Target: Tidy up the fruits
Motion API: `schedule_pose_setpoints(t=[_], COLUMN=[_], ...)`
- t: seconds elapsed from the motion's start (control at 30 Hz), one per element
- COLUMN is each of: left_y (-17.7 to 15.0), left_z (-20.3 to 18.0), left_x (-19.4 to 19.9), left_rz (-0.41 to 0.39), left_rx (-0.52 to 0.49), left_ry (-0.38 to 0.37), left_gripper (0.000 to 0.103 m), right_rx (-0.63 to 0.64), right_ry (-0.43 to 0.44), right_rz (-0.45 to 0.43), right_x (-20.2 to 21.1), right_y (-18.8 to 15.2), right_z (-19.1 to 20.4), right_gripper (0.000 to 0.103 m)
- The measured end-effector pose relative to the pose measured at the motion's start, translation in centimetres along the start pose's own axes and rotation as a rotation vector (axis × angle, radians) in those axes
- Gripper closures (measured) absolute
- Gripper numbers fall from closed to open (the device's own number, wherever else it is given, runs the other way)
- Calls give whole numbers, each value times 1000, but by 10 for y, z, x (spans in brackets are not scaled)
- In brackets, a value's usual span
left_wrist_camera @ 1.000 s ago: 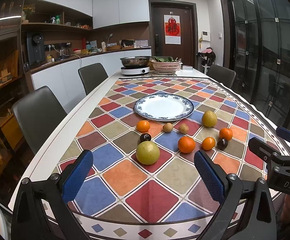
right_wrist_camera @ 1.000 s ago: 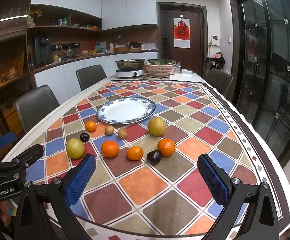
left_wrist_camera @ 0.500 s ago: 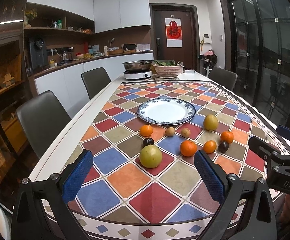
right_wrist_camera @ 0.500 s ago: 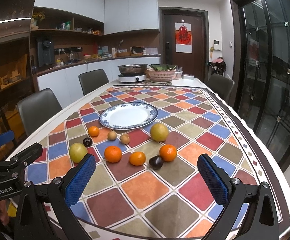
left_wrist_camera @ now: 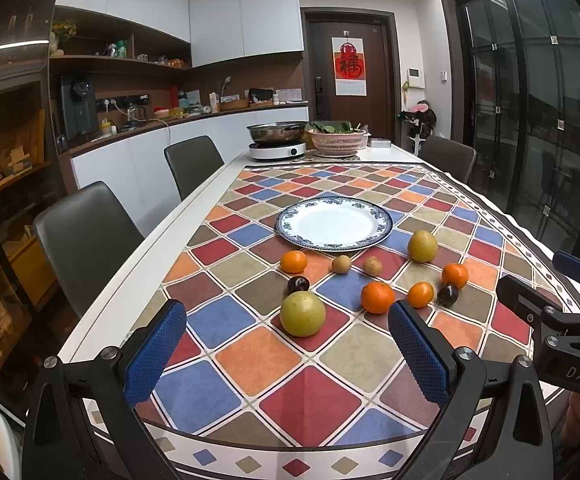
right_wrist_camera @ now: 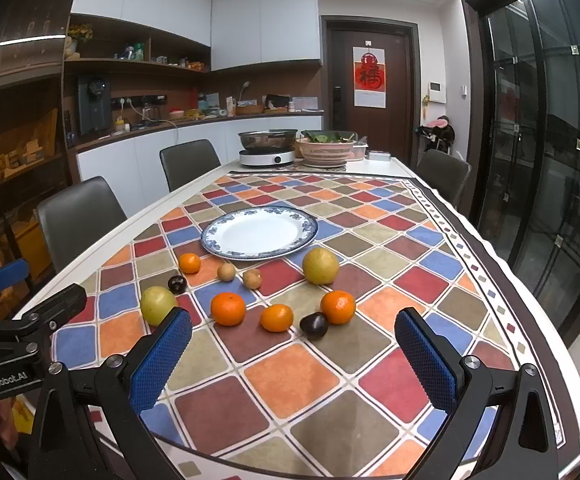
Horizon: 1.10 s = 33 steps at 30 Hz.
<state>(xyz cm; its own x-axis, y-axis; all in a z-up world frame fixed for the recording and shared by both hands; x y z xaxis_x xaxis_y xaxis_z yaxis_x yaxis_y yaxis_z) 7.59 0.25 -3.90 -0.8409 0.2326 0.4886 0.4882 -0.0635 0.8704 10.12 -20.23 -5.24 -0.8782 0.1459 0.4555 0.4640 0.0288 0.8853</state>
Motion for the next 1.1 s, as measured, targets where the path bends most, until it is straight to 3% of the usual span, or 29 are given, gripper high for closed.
schedule_pose_setpoints(t=[0.8,1.1], left_y=[1,2], left_z=[9,5], left_x=[0,-1], left_rz=[-29,-28], left_rx=[0,-8], left_ry=[40,22], left_gripper=[0,0], right_rx=[20,20], right_ry=[9,9], right_rz=[-3,9], right_x=[-2,-5], right_y=[-2,-2], right_z=[10,9], right_gripper=[1,1])
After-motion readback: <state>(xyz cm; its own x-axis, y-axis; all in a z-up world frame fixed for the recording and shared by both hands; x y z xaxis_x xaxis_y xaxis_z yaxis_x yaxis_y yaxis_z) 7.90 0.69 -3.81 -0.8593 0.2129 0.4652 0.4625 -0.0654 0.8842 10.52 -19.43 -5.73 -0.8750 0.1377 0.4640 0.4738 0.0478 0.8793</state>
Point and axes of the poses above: each gripper's, at about its wrist camera, not at the fingertips, and x roughly against the way its jaws point, z to its left, y to its top, the point moved 10 cm from there along -x, roughly the way its jaws point, and after that the axes turned 15 degrees about -y, right-handed, at the moved point
